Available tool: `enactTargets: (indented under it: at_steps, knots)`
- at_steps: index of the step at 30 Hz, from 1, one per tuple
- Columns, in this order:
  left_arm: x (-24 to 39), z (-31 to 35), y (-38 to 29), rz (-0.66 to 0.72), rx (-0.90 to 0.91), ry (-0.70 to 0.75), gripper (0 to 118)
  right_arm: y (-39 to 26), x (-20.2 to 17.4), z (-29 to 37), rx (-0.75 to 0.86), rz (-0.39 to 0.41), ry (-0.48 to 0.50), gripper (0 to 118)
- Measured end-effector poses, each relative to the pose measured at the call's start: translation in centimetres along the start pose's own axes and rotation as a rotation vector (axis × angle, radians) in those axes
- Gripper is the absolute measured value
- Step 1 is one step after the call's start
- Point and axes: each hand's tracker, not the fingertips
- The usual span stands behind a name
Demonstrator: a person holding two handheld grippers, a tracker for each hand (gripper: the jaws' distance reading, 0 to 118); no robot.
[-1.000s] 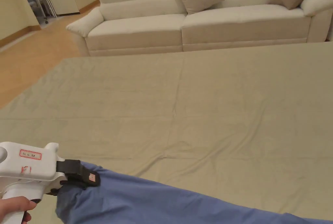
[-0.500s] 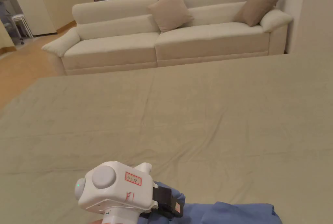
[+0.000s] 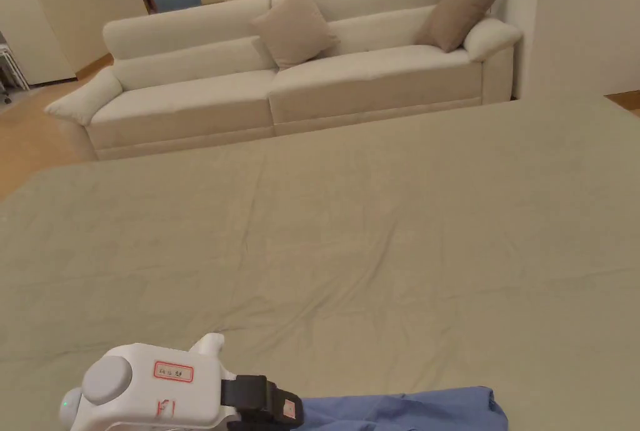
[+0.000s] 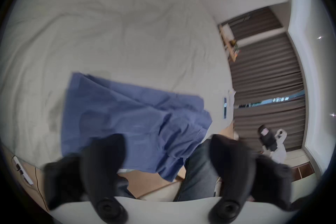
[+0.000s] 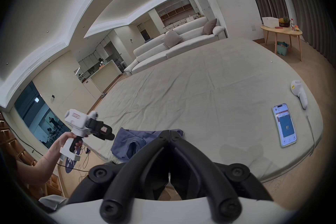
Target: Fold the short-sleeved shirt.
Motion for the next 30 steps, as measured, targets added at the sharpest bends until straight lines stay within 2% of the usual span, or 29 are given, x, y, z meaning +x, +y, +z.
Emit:
enactTargets:
  at_steps: [1, 2, 4, 7, 11, 14, 18, 21, 26, 29, 30]
  knots:
    - [-0.7, -0.8, 0.4, -0.013, -0.007, 0.056, 3, -0.1, 0.1, -0.2, -0.007, -0.008, -0.001, 0]
    - [-0.8, -1.4, -0.1, -0.063, -0.035, 0.103, 1, -0.2, 0.3, -0.3, -0.012, -0.015, -0.002, 0]
    - [-0.5, -3.8, -1.3, -0.135, -0.091, 0.091, 1, -0.5, 0.4, -0.5, -0.019, -0.024, -0.008, 0]
    - [1.0, -9.3, -3.3, -0.069, -0.182, -0.036, 1, -0.6, 1.0, -0.3, -0.023, -0.043, -0.023, 0]
    - [2.3, -16.8, -4.8, -0.116, -0.226, -0.018, 1, -0.6, 1.9, 0.3, -0.023, -0.062, -0.066, 0]
    - [4.0, -18.0, -5.4, -0.096, -0.217, -0.106, 1, -0.6, 2.4, 0.9, -0.018, -0.080, -0.083, 0]
    - [4.3, -15.6, -5.2, -0.112, -0.183, -0.128, 1, -0.5, 2.7, 0.8, -0.018, -0.086, -0.100, 0]
    - [2.8, -10.1, -3.8, -0.061, -0.059, -0.129, 0, -0.3, 2.7, 0.6, -0.006, -0.092, -0.085, 0]
    - [-4.7, -0.9, -0.4, 0.010, 0.177, 0.035, 0, 0.2, 1.6, -0.6, -0.021, -0.062, -0.069, 0]
    - [-8.2, 0.7, 0.4, 0.085, 0.145, -0.008, 1, 0.1, 0.9, -1.3, -0.034, -0.054, -0.055, 0]
    - [-9.3, 0.6, 0.4, 0.078, 0.131, 0.010, 15, 0.1, 0.7, -1.5, -0.040, -0.051, -0.052, 0]
